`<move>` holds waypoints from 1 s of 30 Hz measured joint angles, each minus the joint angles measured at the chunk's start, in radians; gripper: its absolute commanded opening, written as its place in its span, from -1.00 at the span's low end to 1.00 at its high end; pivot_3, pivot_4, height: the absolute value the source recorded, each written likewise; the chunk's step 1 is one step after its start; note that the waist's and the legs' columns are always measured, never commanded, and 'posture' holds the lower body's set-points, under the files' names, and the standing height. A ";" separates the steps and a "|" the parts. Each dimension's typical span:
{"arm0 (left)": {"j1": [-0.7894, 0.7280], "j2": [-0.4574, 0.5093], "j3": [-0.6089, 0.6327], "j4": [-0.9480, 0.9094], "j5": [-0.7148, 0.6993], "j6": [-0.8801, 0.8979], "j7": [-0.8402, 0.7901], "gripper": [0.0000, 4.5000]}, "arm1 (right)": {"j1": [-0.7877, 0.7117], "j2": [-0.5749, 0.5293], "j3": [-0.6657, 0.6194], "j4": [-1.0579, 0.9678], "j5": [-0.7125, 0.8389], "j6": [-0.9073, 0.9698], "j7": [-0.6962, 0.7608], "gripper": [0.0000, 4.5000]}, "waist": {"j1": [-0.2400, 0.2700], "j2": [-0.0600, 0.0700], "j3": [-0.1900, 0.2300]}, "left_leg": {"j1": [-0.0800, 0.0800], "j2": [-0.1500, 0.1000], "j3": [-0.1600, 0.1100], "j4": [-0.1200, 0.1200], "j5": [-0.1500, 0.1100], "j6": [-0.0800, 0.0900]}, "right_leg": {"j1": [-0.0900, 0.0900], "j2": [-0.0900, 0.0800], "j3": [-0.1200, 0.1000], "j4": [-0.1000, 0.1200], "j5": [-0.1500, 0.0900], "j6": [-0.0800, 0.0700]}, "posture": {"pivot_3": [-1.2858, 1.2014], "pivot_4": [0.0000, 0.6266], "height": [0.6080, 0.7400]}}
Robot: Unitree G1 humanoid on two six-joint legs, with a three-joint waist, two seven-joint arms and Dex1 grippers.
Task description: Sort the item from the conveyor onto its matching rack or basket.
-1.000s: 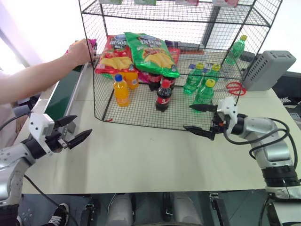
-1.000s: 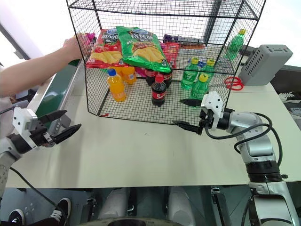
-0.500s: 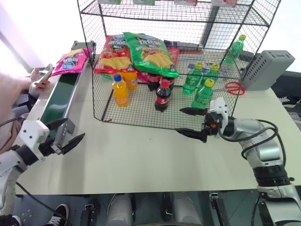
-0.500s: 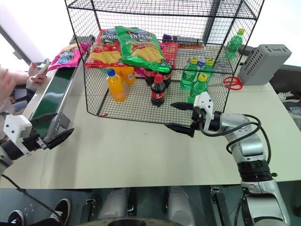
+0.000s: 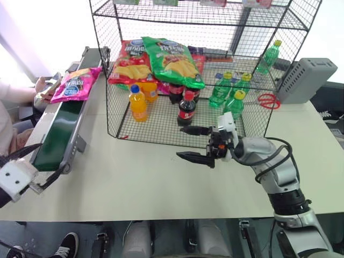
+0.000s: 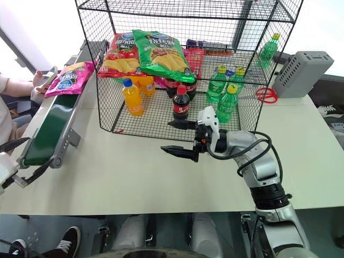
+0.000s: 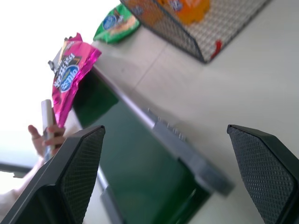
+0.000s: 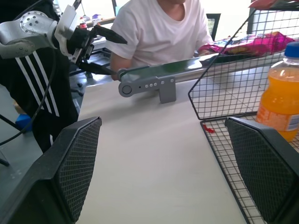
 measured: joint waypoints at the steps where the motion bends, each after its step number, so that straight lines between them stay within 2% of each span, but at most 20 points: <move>1: 0.011 0.000 0.008 0.006 0.014 -0.021 0.006 1.00 | -0.001 0.002 0.004 0.000 0.000 0.000 0.000 0.96 | 0.000 0.000 0.000 | 0.000 0.000 0.000 0.000 0.000 0.000 | 0.000 0.000 0.000 0.000 0.000 0.000 | 0.03 -0.52 1.00; 13: 0.089 0.027 0.052 0.200 0.217 -0.272 0.176 1.00 | -0.047 -0.002 0.035 0.030 -0.009 -0.008 0.071 0.96 | -0.001 0.000 0.000 | -0.001 0.001 0.001 0.000 0.000 0.000 | -0.001 0.000 0.000 0.000 0.000 0.000 | 0.03 -0.52 1.00; 30: 0.068 0.080 -0.012 0.289 0.274 -0.323 0.308 1.00 | -0.044 0.036 0.064 0.099 -0.056 -0.099 0.073 0.96 | -0.018 -0.001 0.000 | 0.000 0.001 0.001 -0.001 0.000 0.000 | -0.001 -0.001 -0.001 0.000 0.000 0.000 | 0.03 -0.52 1.00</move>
